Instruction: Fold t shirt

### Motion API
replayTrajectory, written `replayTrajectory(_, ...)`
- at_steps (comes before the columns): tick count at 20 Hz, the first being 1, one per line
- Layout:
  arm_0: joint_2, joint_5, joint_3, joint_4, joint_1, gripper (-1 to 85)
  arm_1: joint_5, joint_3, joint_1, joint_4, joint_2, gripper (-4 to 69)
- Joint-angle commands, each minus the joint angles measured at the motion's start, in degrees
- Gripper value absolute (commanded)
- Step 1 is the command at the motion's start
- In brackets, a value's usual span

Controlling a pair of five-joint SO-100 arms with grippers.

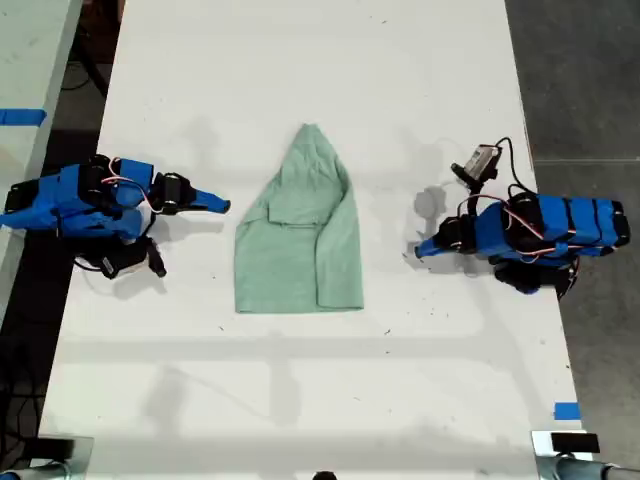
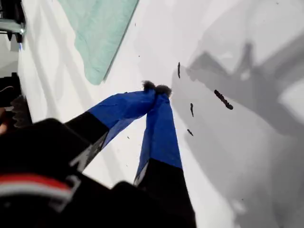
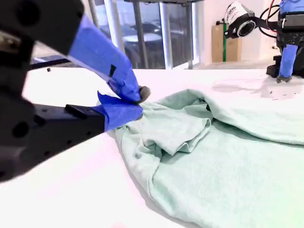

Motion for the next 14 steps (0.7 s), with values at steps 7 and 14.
replayTrajectory(7,0.44,-0.18,0.09,-0.09,0.53,-0.2,0.35,3.16,0.88,-0.09,0.88,-1.1)
replayTrajectory(14,0.44,-0.18,0.09,-0.09,0.44,-0.2,-0.18,2.64,0.18,0.09,0.88,-1.1)
